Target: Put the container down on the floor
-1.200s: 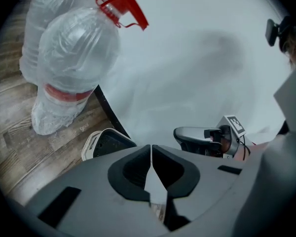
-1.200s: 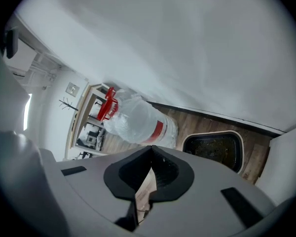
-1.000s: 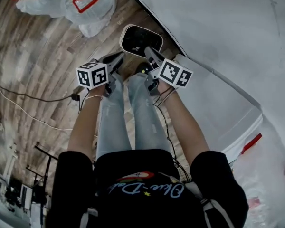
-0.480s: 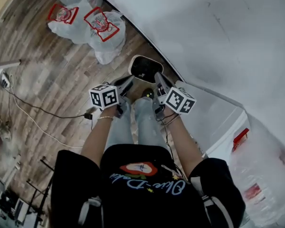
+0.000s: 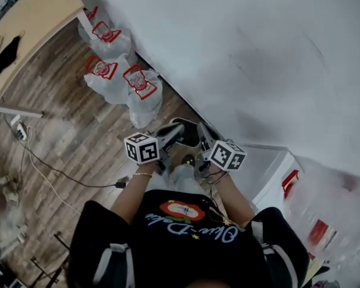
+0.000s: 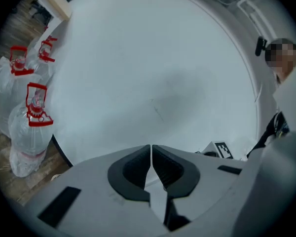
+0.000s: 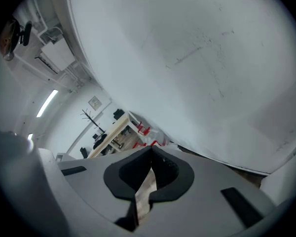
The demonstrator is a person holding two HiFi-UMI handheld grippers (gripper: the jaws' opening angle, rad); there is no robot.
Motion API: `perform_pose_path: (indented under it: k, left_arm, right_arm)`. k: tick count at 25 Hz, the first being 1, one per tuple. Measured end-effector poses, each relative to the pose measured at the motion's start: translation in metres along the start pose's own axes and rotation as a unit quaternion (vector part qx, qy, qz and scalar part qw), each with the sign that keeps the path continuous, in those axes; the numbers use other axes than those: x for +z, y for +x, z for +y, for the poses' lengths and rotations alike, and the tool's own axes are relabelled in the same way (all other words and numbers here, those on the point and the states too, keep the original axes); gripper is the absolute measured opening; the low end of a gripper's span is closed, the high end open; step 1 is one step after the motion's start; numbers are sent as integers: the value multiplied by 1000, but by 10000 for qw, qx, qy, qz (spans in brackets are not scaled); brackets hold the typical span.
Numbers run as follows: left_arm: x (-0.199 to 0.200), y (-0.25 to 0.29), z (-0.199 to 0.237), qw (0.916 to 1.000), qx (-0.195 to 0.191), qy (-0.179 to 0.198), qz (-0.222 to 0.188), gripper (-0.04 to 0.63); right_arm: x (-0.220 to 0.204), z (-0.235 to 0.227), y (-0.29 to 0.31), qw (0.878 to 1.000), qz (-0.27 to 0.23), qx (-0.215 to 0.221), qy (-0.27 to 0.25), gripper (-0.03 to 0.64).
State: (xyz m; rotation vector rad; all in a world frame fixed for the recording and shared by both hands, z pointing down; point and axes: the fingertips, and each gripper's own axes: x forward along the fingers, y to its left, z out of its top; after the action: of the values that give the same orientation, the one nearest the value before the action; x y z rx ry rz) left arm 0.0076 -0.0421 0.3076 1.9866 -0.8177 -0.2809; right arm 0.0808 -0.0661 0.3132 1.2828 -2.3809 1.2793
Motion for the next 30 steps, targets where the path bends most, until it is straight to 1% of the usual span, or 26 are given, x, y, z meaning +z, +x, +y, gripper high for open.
perform_pose_path:
  k: [3,6,9,11,15,18,22,26,30]
  left_arm:
    - [12,-4,-25,9997,-2,236,-9,12]
    - [23,-6,-46,9978,59,653,45,12]
    - [32,-4,-61,9932,205,1128,220,12]
    - [36,-1,-73,9895,201,1400,306,12]
    - [47,2,-94,9843,144,1747,230,12]
    - [50,7,-108,9811,137,1921,186,12]
    - [45,8,-126,9768,123,2119,264,12]
    - [49,13,-134,9750,54,2208,255,12]
    - [47,14,-137,9735,60,2271,268,12]
  right_arm:
    - [12,19,-15,9996,-79,139,-214,-2]
    - [26,35,-25,9987,-203,307,-366,-2]
    - [42,49,-35,9964,-411,479,-562,-2]
    - [50,54,-42,9946,-486,537,-737,-2]
    - [60,61,-54,9921,-657,680,-822,-2]
    - [71,65,-63,9899,-815,772,-870,-2]
    - [80,73,-76,9872,-944,843,-971,-2]
    - [92,78,-76,9842,-1077,902,-1080,-1]
    - [92,80,-76,9831,-1117,943,-1101,-2]
